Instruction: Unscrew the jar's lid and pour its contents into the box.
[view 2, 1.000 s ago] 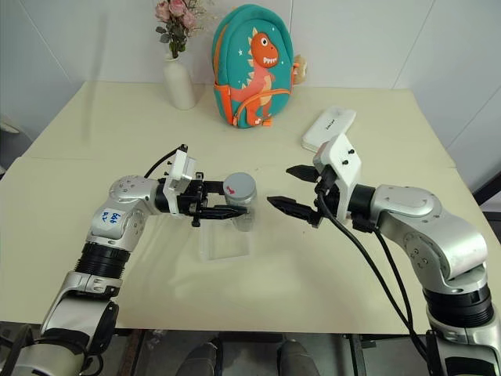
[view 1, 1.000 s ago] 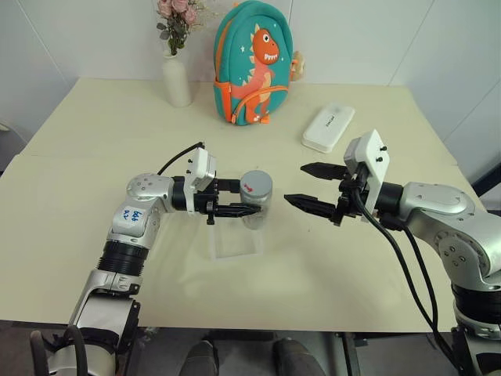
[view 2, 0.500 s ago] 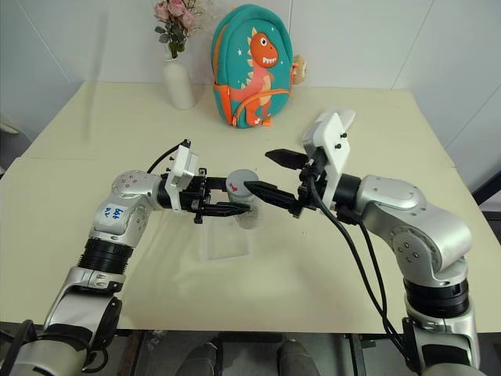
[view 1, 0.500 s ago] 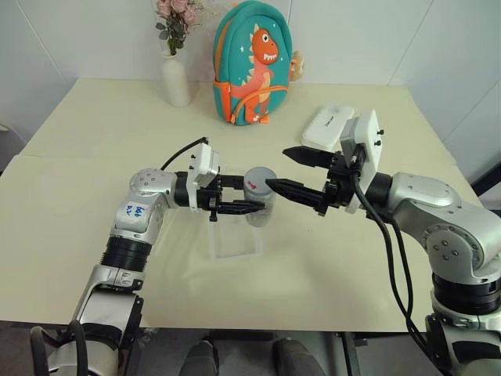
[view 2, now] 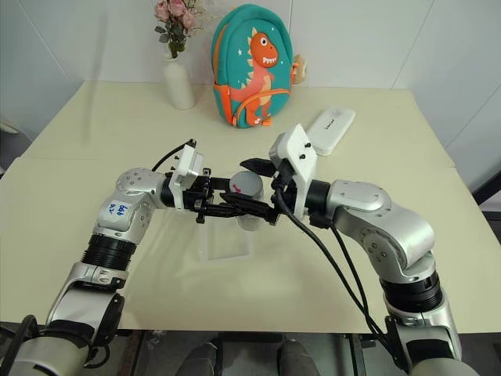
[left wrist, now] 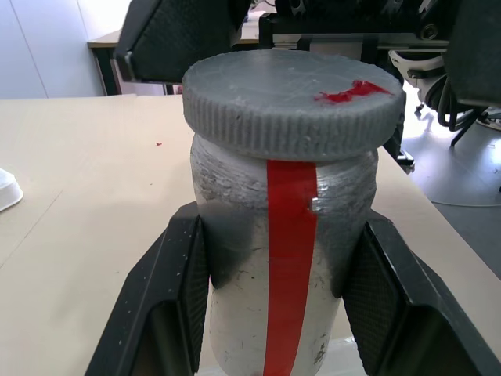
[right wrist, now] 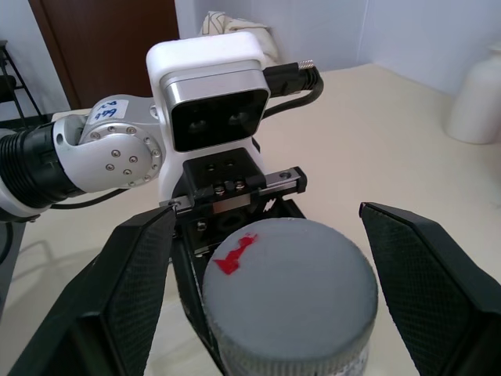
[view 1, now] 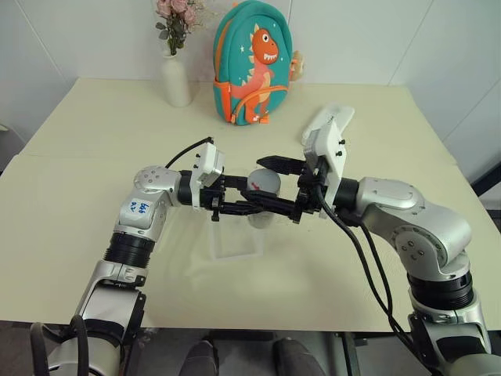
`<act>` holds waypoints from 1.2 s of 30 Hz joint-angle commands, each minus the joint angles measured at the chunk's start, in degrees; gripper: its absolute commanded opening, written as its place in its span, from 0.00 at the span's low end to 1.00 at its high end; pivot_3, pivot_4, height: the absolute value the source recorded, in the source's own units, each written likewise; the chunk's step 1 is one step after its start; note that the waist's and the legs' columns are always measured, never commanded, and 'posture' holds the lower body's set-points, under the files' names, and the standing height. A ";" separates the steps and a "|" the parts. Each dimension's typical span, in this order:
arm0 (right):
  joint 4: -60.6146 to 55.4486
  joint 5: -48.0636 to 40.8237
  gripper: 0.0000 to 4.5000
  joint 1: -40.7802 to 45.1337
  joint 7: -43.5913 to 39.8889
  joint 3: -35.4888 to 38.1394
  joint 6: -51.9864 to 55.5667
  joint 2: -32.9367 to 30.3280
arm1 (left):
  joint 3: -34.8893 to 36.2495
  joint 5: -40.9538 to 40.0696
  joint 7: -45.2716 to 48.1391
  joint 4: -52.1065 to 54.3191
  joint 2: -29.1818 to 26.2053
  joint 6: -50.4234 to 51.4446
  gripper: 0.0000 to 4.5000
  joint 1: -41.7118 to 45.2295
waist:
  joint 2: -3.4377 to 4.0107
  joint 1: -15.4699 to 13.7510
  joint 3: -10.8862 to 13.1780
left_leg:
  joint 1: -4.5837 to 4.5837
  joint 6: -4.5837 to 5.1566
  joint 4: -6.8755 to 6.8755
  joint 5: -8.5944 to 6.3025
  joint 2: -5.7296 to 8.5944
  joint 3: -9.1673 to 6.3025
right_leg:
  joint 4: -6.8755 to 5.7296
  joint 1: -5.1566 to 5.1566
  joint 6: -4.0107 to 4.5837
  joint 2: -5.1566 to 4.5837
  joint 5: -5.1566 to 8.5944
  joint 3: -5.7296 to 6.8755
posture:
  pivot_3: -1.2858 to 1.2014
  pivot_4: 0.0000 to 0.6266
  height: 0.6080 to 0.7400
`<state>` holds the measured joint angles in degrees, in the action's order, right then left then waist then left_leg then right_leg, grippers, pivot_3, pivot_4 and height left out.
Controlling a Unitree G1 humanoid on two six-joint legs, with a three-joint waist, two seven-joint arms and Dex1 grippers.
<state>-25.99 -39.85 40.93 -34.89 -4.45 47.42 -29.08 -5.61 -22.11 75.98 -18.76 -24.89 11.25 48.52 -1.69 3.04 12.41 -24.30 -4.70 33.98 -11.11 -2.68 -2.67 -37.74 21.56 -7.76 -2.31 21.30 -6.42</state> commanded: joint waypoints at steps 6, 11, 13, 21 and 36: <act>0.42 1.20 0.87 1.05 -0.62 0.57 -1.85 1.12 | 0.12 -0.21 0.71 1.30 -0.26 1.28 0.44 1.67 | 0.00 0.01 0.00 | 0.00 0.00 0.00 0.00 0.00 0.00 | 0.00 0.00 0.00 0.00 0.00 0.00 | 0.52 0.24 1.00; 0.76 1.66 0.87 0.86 -1.02 0.59 -2.05 1.28 | 0.04 -0.30 0.95 1.48 -0.53 3.00 0.44 1.85 | 0.00 0.03 0.00 | 0.00 0.00 0.00 0.00 0.00 0.00 | 0.00 0.00 0.00 0.00 0.00 0.00 | 0.52 0.24 1.00; 0.89 1.67 0.87 0.79 -1.13 0.62 -2.09 1.36 | 0.11 -0.19 0.91 1.51 -0.50 3.06 0.44 1.88 | 0.00 0.03 0.00 | 0.00 0.00 0.00 0.00 0.00 0.00 | -0.01 0.00 0.00 0.00 0.00 0.00 | 0.52 0.24 1.00; 0.83 1.09 0.87 -0.30 -1.58 0.73 -1.61 1.64 | 0.41 -0.27 0.74 1.66 -0.47 3.06 0.44 1.92 | 0.00 0.01 0.00 | 0.00 0.00 0.00 0.00 0.00 0.00 | -0.01 0.00 0.00 0.00 0.00 0.00 | 0.52 0.24 1.00; 2.33 2.61 0.87 -0.75 -2.16 0.51 -2.46 2.06 | 0.52 -0.18 0.59 1.76 -0.43 2.49 0.44 2.09 | 0.00 0.02 0.00 | 0.00 0.00 0.00 0.00 0.00 0.00 | -0.01 0.00 0.00 0.00 0.00 0.00 | 0.52 0.24 1.00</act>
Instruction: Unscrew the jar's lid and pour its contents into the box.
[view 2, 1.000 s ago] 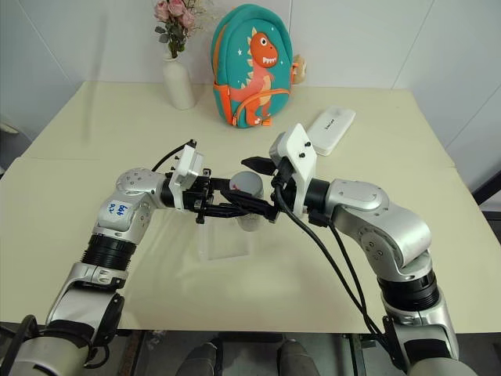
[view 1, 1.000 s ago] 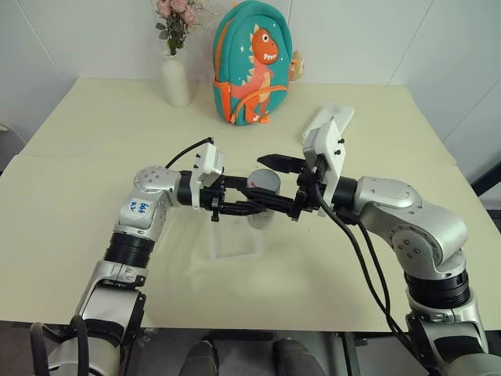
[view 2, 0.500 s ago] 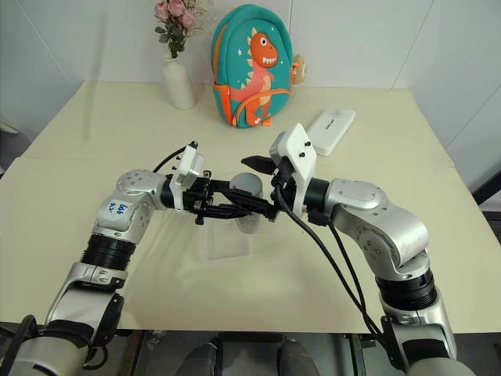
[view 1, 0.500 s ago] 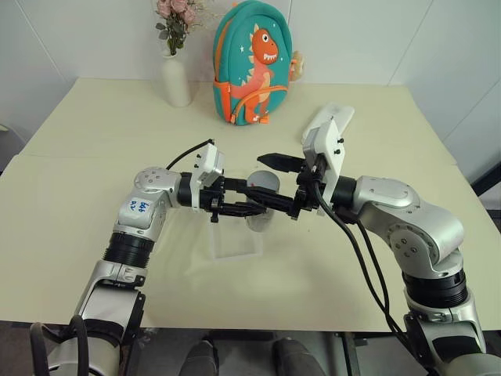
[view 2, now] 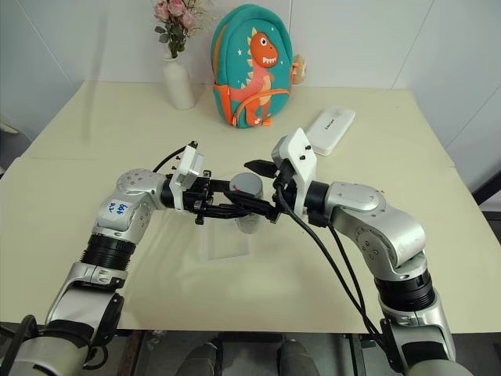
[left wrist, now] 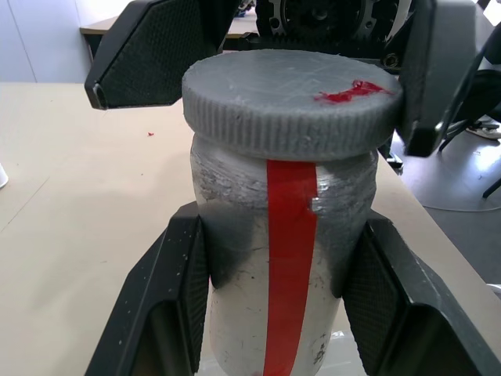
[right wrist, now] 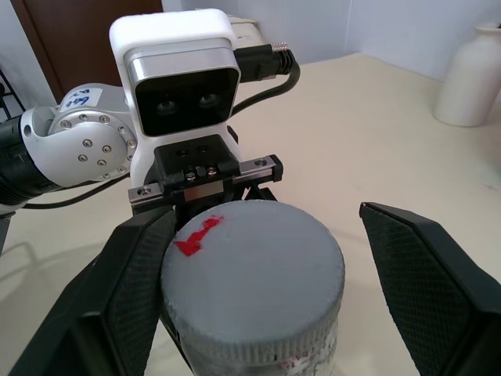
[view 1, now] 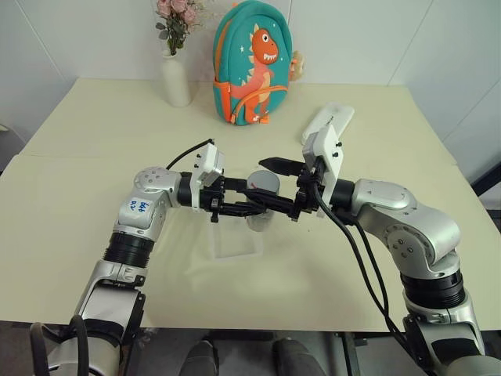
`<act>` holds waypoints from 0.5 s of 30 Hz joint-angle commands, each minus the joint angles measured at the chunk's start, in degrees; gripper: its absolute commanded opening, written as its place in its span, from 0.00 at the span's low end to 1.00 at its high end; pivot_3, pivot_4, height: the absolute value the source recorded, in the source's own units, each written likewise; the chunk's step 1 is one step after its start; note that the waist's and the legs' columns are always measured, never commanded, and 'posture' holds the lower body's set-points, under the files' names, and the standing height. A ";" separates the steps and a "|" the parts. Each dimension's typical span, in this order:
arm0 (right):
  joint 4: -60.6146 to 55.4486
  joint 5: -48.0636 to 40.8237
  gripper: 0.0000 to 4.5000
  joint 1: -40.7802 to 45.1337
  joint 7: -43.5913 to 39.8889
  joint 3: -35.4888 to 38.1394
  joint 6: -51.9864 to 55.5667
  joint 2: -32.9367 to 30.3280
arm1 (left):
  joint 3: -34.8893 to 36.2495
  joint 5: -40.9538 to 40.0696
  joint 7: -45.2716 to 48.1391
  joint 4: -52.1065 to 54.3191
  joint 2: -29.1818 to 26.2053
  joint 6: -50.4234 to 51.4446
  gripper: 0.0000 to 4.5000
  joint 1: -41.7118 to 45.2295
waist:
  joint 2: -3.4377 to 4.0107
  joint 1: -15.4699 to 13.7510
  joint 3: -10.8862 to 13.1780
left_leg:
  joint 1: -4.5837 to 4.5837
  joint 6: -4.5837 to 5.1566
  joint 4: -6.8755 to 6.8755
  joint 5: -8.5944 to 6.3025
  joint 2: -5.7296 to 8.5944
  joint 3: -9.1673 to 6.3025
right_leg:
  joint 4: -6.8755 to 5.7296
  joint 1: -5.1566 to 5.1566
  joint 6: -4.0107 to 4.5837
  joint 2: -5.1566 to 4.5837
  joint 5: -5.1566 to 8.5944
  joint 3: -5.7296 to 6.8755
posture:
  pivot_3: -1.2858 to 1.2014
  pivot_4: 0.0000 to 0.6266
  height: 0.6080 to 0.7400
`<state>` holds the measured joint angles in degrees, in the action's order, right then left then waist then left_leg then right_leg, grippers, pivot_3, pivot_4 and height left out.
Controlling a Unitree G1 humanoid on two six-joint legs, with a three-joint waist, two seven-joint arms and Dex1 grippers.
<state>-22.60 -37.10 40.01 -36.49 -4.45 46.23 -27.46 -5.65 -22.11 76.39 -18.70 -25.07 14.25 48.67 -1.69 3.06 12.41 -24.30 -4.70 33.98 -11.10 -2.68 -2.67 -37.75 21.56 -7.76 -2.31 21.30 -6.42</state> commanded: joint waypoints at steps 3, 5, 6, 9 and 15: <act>-1.06 -0.08 0.87 0.08 -0.78 0.42 -1.21 0.53 | 0.52 -0.12 0.11 1.73 -0.26 -0.57 0.44 1.89 | 0.00 0.00 0.00 | 0.00 0.00 0.00 0.00 0.00 0.00 | 0.00 0.00 0.00 0.00 0.00 0.00 | 0.52 0.24 1.00; -1.00 -0.03 0.87 0.14 -0.70 0.48 -1.19 0.68 | 0.56 -0.15 0.03 1.75 -0.23 -0.54 0.44 1.89 | 0.00 0.01 0.00 | 0.00 0.00 0.00 0.00 0.00 0.00 | 0.00 0.00 0.00 0.00 0.00 0.00 | 0.52 0.24 1.00; -0.98 -0.01 0.87 0.17 -0.69 0.50 -1.20 0.72 | 0.57 -0.18 0.01 1.77 -0.22 -0.51 0.44 1.89 | 0.00 0.01 0.00 | 0.00 0.00 0.00 0.00 0.00 0.00 | 0.00 0.00 0.00 0.00 0.00 0.00 | 0.52 0.24 1.00; -0.96 0.07 0.87 0.30 -0.75 0.63 -1.40 0.84 | 0.56 -0.17 0.00 1.78 -0.23 -0.53 0.44 1.87 | 0.00 0.00 0.00 | 0.00 0.00 0.00 0.00 0.00 0.00 | 0.00 0.00 0.00 0.00 0.00 0.00 | 0.52 0.24 1.00; -0.67 0.08 0.87 1.04 -0.71 1.06 -1.44 1.04 | 0.44 -0.17 0.00 1.98 -0.24 -0.36 0.44 1.65 | 0.00 0.00 0.00 | 0.00 0.00 0.00 0.00 0.00 0.00 | 0.00 0.00 0.00 0.00 0.00 0.00 | 0.52 0.24 1.00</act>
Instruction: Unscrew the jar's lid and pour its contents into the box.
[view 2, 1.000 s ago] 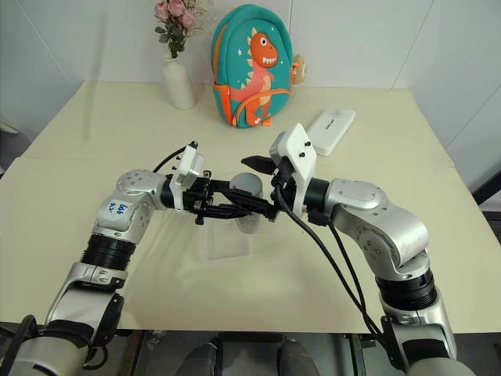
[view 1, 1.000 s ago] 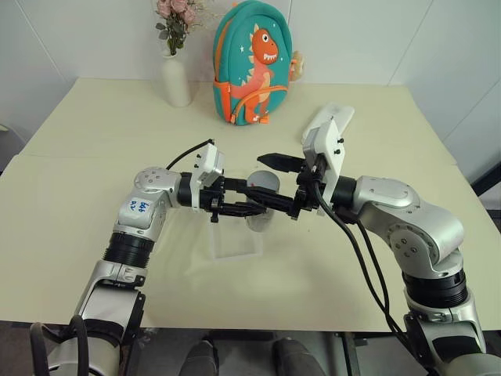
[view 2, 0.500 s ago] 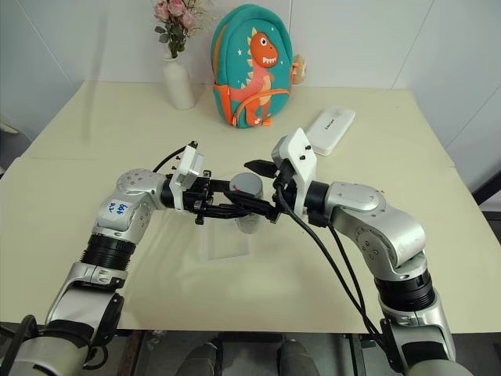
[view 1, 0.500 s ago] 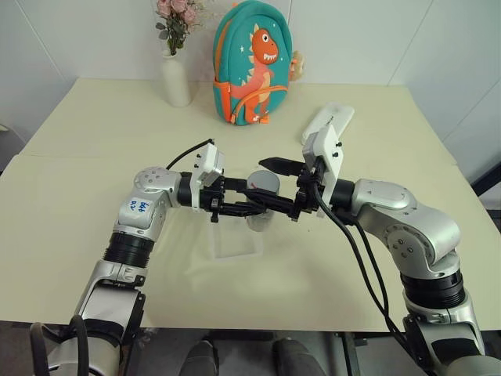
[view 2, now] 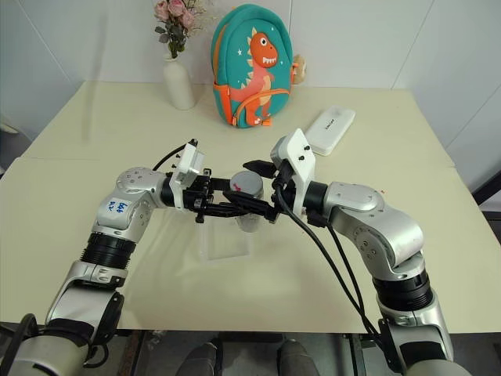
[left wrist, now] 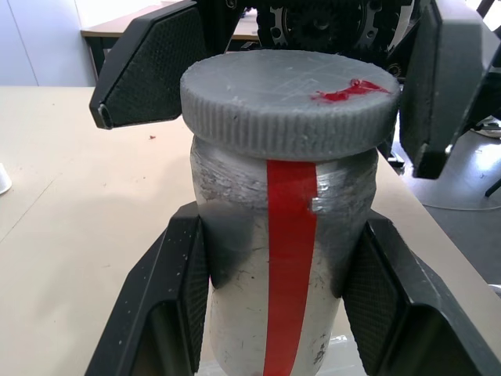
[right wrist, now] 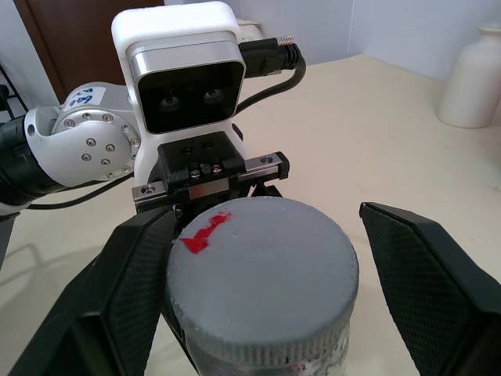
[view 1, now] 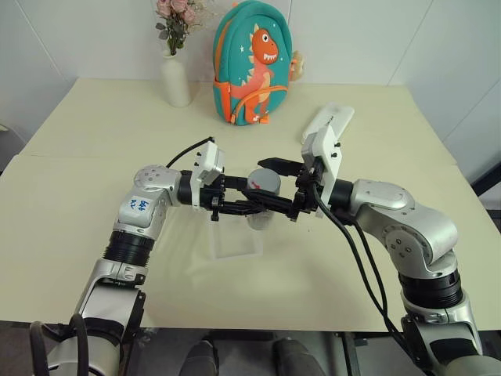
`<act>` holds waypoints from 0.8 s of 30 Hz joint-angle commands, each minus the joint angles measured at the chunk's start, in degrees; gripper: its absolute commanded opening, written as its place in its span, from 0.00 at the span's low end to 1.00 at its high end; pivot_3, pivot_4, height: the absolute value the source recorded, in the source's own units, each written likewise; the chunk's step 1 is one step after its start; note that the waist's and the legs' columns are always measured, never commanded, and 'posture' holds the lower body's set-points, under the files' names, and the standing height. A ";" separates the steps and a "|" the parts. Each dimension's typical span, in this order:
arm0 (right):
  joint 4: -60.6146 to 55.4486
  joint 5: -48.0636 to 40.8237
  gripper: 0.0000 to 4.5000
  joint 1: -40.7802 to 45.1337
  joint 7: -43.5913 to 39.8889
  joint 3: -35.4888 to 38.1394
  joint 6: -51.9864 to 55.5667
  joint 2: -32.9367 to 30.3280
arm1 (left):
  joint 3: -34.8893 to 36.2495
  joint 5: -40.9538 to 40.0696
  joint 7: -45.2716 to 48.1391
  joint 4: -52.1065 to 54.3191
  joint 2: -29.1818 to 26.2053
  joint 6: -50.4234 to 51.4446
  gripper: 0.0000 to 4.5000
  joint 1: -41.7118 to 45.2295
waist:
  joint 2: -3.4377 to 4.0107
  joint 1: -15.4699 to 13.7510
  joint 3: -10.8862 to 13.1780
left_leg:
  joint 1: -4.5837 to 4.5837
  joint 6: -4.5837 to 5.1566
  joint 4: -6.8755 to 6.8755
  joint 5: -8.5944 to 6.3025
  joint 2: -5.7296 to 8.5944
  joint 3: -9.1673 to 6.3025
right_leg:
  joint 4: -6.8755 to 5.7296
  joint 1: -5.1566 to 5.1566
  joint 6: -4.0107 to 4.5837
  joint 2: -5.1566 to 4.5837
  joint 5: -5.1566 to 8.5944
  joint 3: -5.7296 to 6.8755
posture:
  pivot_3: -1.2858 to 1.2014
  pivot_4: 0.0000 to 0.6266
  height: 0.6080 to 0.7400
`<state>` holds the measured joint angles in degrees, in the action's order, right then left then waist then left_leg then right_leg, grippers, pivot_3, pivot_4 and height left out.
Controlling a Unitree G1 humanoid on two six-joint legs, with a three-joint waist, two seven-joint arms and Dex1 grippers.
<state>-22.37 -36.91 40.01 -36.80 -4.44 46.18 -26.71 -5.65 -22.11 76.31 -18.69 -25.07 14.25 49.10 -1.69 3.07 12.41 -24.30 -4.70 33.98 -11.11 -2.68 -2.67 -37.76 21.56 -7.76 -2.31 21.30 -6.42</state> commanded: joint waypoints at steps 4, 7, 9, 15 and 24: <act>-0.63 0.09 0.87 0.95 -0.44 1.02 -1.52 0.23 | 0.42 -0.19 0.05 2.00 -0.21 -0.27 0.44 1.16 | 0.00 0.00 0.00 | 0.00 0.00 0.00 0.00 0.00 0.00 | 0.00 0.00 0.00 0.00 0.00 0.00 | 0.52 0.24 1.00; -0.82 -0.21 0.79 1.00 -0.19 1.47 -1.35 0.48 | 0.40 -0.21 -0.04 2.29 -0.23 -0.15 0.44 1.02 | 0.00 0.01 0.00 | 0.00 0.00 0.00 0.00 0.00 0.00 | 0.00 0.00 0.00 0.00 0.00 0.00 | 0.52 0.24 1.00; -0.86 -0.46 0.67 1.31 -0.01 1.86 -1.20 0.73 | 0.37 -0.23 -0.04 2.37 -0.32 -0.11 0.44 0.89 | 0.00 0.03 0.00 | 0.00 0.00 0.00 0.00 0.00 0.00 | 0.00 0.00 0.00 0.00 0.00 0.00 | 0.52 0.24 1.00; -0.77 -0.39 0.57 2.15 -0.37 1.82 -1.37 0.49 | -0.05 -0.06 0.13 2.25 -0.35 -0.04 0.44 0.59 | 0.00 0.01 0.00 | 0.00 0.00 0.00 0.00 0.00 0.00 | -0.01 0.00 0.00 0.00 0.00 0.00 | 0.52 0.24 1.00; 0.20 -0.53 0.57 4.58 -1.76 3.34 -2.13 -0.83 | -0.45 0.34 0.44 1.84 -0.44 -0.27 0.44 0.41 | 0.00 0.02 0.00 | 0.00 0.00 0.00 0.00 0.00 0.00 | 0.00 0.00 0.00 0.00 0.00 0.00 | 0.52 0.24 1.00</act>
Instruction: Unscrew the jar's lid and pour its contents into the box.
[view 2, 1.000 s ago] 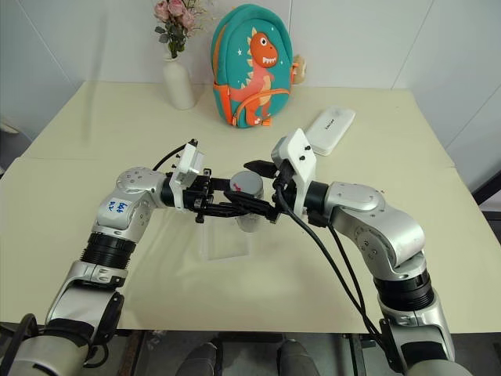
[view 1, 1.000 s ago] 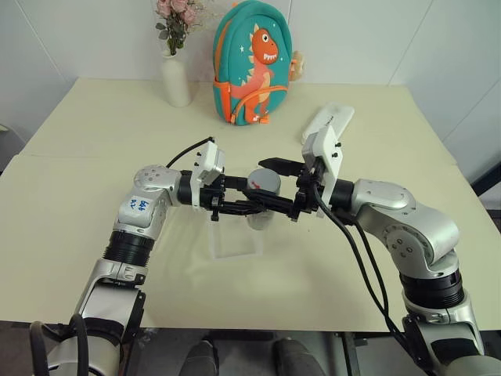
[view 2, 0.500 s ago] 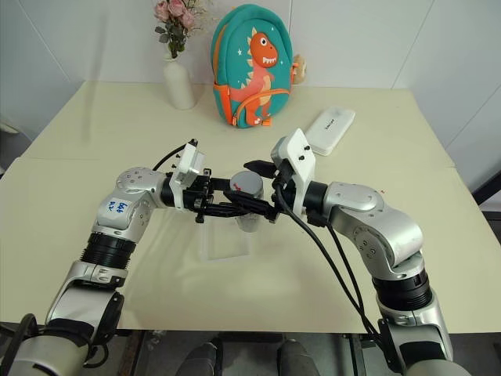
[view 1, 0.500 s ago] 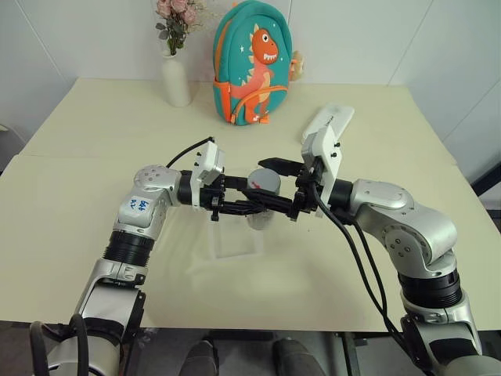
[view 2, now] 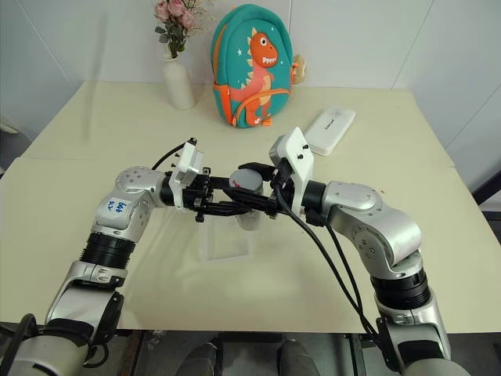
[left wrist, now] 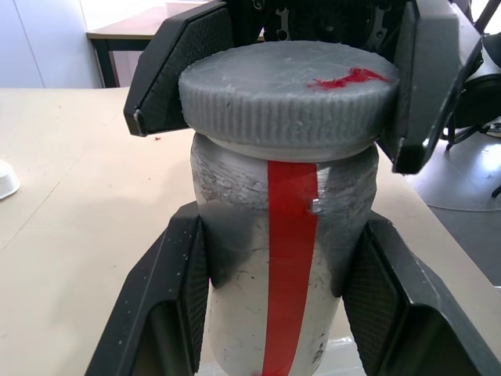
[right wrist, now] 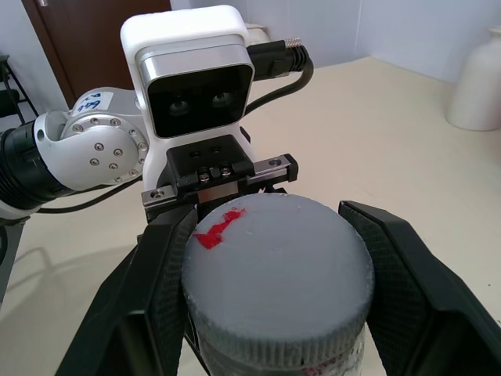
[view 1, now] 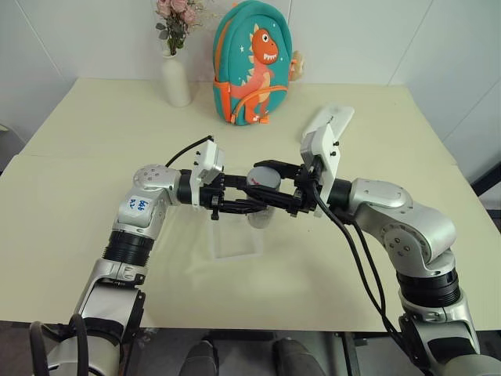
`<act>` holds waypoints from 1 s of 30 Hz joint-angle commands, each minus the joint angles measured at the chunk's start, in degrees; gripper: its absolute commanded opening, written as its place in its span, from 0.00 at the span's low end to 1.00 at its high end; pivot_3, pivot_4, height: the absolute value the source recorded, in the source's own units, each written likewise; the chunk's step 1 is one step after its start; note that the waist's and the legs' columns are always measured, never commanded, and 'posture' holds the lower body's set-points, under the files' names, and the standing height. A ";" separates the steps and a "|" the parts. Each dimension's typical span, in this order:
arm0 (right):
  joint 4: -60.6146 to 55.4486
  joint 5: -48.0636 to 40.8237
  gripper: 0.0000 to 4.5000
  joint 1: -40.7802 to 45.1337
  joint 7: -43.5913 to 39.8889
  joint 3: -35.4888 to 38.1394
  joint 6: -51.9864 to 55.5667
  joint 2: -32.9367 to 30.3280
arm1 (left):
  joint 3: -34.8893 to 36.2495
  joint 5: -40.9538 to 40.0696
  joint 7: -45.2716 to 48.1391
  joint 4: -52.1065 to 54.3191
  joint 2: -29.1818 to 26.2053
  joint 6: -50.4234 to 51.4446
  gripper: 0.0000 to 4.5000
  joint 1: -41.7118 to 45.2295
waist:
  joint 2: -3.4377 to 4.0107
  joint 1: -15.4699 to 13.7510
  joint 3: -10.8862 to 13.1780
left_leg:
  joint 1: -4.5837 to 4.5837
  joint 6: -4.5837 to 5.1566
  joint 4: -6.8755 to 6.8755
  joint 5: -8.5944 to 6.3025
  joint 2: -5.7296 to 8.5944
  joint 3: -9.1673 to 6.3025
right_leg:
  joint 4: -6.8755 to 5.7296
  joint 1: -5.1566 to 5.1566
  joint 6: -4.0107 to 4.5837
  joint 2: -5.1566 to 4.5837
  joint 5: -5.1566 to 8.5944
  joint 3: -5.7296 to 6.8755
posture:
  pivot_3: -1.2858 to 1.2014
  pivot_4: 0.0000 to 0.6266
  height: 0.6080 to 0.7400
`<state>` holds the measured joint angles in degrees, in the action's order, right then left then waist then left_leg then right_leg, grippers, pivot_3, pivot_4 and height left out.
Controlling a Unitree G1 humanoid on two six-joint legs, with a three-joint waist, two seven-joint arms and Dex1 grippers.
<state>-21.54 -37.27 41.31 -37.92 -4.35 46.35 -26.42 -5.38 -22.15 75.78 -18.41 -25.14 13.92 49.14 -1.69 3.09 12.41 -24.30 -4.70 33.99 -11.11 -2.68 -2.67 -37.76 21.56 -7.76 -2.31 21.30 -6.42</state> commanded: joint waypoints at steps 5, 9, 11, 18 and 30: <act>1.43 0.68 0.57 5.48 -3.17 4.26 -4.40 -2.44 | -1.03 0.54 1.10 1.57 -0.19 0.14 0.44 0.25 | 0.00 -0.02 0.00 | 0.00 0.00 0.01 0.00 0.00 0.00 | 0.00 0.00 0.00 0.00 0.00 0.01 | 0.52 0.24 1.00; 3.22 1.30 0.57 6.87 -4.48 4.93 -5.80 -3.10 | -1.33 0.49 1.31 1.90 -0.15 0.48 0.44 0.33 | 0.00 0.00 0.00 | 0.00 0.00 0.00 0.00 0.00 0.00 | 0.01 0.00 0.00 0.00 0.00 0.00 | 0.52 0.24 1.00; 4.03 1.55 0.57 7.39 -4.96 5.08 -6.41 -3.23 | -1.53 0.50 1.49 1.94 -0.17 0.55 0.44 0.31 | 0.00 0.01 0.00 | 0.00 0.00 0.01 0.00 0.00 0.00 | 0.00 0.00 0.00 0.00 0.00 0.01 | 0.52 0.24 1.00; 6.21 2.15 0.57 9.31 -6.66 5.27 -8.47 -3.18 | -2.23 0.42 2.05 2.44 -0.15 1.37 0.44 0.03 | 0.00 0.01 0.00 | 0.00 0.00 0.01 0.00 0.00 0.00 | 0.00 0.00 0.00 0.00 0.00 0.01 | 0.52 0.24 1.00; 12.05 1.34 0.57 14.91 -9.42 5.82 -9.11 -1.99 | -4.11 1.45 4.01 0.45 0.74 1.34 0.44 0.60 | 0.01 0.03 0.01 | 0.00 0.00 0.03 0.00 0.00 0.00 | -0.01 0.01 0.00 0.00 0.00 0.01 | 0.52 0.24 1.00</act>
<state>-10.09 -36.75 50.77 -49.66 -4.56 42.68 -28.26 -4.19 -22.43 75.08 -18.49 -25.00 14.98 52.04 -1.68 3.12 12.42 -24.30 -4.70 34.02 -11.11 -2.69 -2.67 -37.77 21.56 -7.76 -2.31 21.30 -6.41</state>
